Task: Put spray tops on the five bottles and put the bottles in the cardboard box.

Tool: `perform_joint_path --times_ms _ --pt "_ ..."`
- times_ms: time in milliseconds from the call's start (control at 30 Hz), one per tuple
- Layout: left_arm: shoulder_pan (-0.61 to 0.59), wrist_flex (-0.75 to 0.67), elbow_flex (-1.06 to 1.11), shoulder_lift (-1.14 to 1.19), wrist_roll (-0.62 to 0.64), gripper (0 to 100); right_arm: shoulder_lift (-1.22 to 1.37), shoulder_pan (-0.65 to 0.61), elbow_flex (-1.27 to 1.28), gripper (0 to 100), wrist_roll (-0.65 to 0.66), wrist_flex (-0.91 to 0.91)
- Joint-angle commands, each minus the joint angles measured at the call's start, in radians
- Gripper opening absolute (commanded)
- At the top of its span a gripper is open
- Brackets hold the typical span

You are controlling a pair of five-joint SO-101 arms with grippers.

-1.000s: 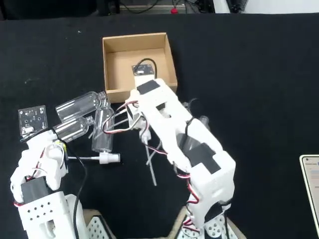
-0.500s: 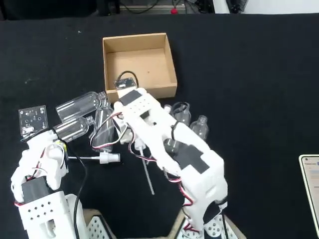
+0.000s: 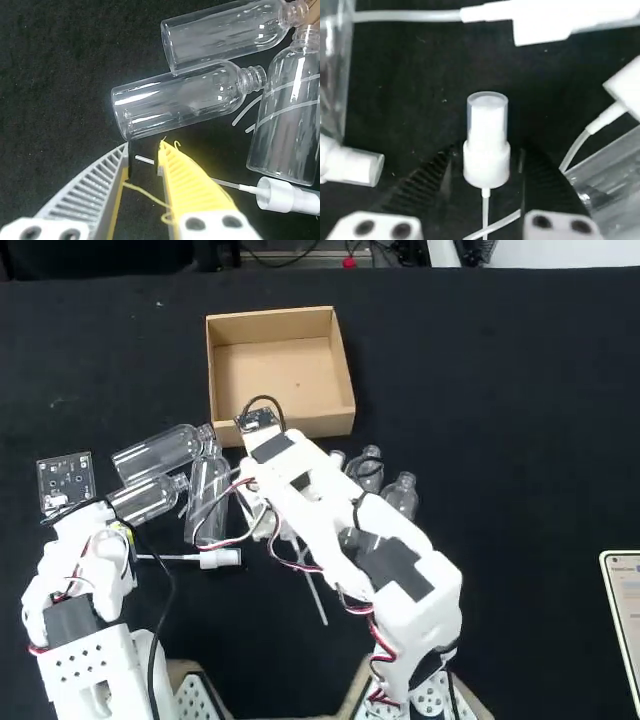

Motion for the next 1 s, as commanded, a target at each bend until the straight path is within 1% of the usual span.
perform_joint_path --times_ms 0,67,133,233,333,433,533,633,733,833,900,967 --pt "-0.005 -0.008 -0.016 -0.009 0.008 11 -0.051 0.003 0.002 14.5 0.043 -0.026" --pt "-0.005 -0.008 -0.015 -0.009 0.008 11 -0.058 0.011 -0.001 13.9 0.041 -0.026" --pt "-0.005 -0.006 -0.015 -0.009 0.008 11 -0.082 0.011 -0.022 9.3 0.043 -0.012" --pt "-0.005 -0.006 -0.015 -0.009 0.009 11 -0.18 0.017 -0.094 3.4 0.046 0.084" --pt "-0.004 -0.006 -0.022 -0.009 0.009 11 -0.309 0.049 -0.189 3.8 0.107 0.193" --pt "-0.004 -0.014 -0.024 -0.009 0.006 11 -0.412 0.114 -0.26 4.6 0.126 0.273" --pt "-0.004 -0.014 -0.053 -0.005 0.003 11 -0.51 0.218 -0.318 4.6 0.167 0.351" --pt "-0.002 -0.012 -0.134 0.003 0.003 11 -0.591 0.354 -0.341 4.7 0.203 0.414" --pt "0.068 0.008 -0.225 0.048 -0.049 11 -0.648 0.535 -0.337 4.7 0.209 0.462" --pt "0.166 0.049 -0.341 0.204 -0.069 11 -0.699 0.704 -0.303 4.7 0.213 0.465" --pt "0.203 0.078 -0.447 0.356 -0.068 11 -0.728 0.776 -0.26 4.7 0.213 0.45" --pt "0.228 0.12 -0.568 0.519 -0.072 11 -0.762 0.815 -0.197 4.7 0.213 0.414"
